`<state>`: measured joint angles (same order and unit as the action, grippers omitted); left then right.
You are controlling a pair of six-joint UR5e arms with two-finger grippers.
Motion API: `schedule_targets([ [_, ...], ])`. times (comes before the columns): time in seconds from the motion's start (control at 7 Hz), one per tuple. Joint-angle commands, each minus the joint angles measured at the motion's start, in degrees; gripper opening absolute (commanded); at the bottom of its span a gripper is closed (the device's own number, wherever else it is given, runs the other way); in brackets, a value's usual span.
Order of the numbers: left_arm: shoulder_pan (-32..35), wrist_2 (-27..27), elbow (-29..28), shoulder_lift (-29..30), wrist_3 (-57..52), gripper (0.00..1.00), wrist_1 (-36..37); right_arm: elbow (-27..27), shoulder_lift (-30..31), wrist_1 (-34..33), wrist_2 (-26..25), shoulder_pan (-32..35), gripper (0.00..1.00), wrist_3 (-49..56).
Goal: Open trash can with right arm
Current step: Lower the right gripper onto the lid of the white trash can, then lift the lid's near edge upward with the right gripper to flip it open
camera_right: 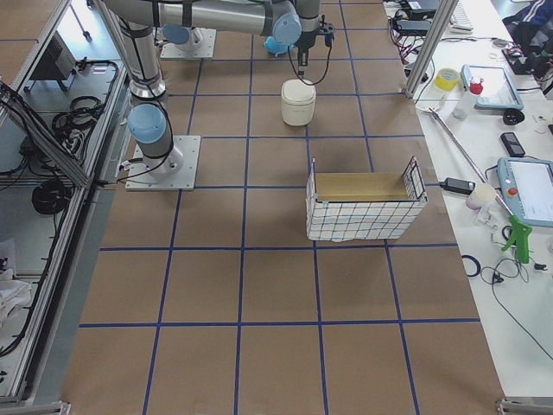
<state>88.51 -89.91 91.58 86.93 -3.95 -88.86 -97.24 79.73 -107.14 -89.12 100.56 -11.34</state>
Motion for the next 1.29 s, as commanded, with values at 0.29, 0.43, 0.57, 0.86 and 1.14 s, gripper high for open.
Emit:
schedule_targets([
  [0.29, 0.00, 0.00, 0.00, 0.00, 0.00, 1.00, 0.00, -5.42, -2.91, -8.26, 0.00, -0.10, 0.00, 0.18],
  [0.43, 0.00, 0.00, 0.00, 0.00, 0.00, 1.00, 0.00, -5.24, -2.39, -8.08, -0.44, -0.10, 0.00, -0.17],
  [0.57, 0.00, 0.00, 0.00, 0.00, 0.00, 1.00, 0.00, -3.50, -0.73, -7.65, -0.88, -0.10, 0.98, 0.26],
  [0.86, 0.00, -0.09, 0.00, 0.00, 0.00, 1.00, 0.00, 3.16, 7.43, 0.91, -0.96, -0.45, 1.00, 0.35],
  [1.14, 0.00, 0.00, 0.00, 0.00, 0.00, 1.00, 0.00, 13.17, 7.63, 11.47, -1.41, -1.59, 1.00, 0.97],
])
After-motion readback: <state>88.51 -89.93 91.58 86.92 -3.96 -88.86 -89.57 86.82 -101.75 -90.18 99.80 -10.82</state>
